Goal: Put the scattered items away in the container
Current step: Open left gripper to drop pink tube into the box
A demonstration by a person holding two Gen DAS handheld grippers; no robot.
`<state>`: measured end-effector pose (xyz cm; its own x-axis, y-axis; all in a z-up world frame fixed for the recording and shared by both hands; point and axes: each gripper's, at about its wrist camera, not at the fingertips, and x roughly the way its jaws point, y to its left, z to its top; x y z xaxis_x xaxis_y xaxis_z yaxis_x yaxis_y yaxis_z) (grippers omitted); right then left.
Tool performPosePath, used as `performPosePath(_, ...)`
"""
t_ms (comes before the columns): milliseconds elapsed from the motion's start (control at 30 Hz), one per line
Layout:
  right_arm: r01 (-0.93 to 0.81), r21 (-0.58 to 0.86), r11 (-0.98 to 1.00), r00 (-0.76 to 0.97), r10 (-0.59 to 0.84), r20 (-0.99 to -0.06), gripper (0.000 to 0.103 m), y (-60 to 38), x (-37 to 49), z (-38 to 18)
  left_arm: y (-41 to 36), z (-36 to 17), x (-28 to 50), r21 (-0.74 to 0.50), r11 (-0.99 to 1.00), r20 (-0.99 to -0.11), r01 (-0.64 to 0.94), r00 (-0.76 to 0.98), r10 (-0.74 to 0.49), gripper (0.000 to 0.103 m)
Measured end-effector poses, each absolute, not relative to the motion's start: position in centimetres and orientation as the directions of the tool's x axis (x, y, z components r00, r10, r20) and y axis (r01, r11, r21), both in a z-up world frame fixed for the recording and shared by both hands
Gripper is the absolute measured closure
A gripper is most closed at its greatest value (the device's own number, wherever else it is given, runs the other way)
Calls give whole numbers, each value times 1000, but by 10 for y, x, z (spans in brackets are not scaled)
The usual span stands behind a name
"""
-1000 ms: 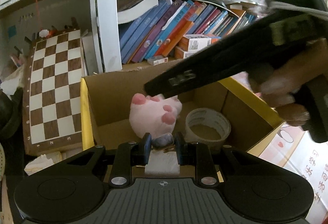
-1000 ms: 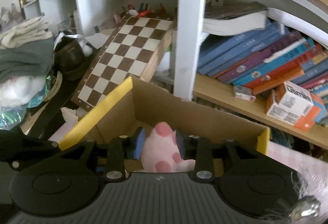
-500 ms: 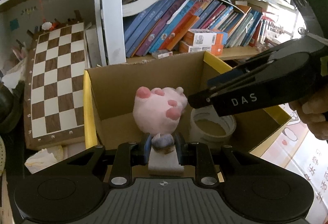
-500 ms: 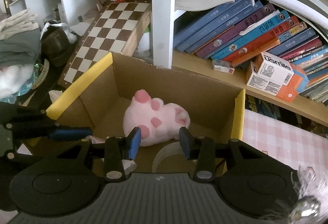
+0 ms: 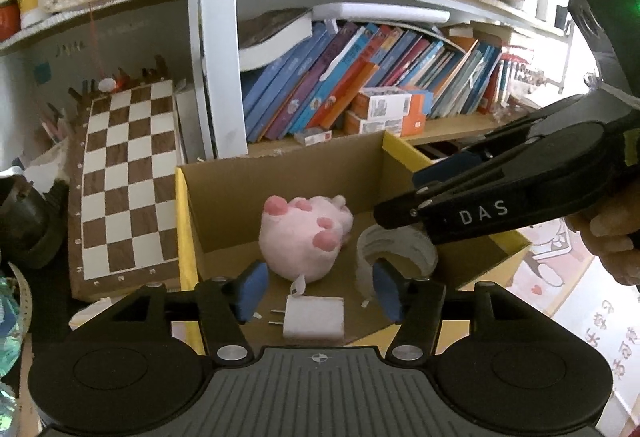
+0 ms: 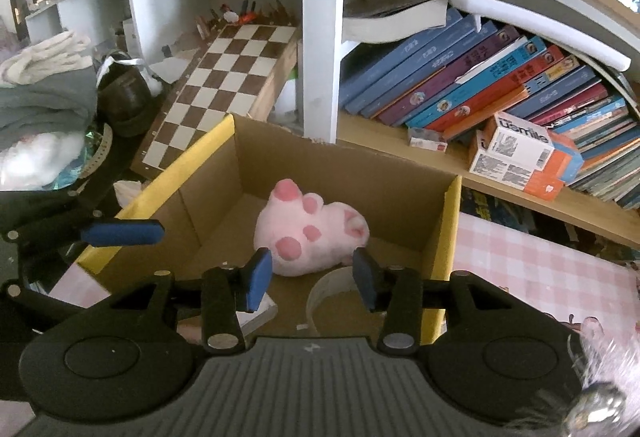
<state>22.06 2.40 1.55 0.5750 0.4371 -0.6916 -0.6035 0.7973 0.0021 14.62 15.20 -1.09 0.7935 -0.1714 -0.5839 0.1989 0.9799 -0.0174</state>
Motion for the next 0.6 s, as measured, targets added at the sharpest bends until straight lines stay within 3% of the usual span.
performPosePath(600,-504,-21,864,666,373,-646,60,-27,155,30,149,14,83,-39,982,-540,186,823,-177,27)
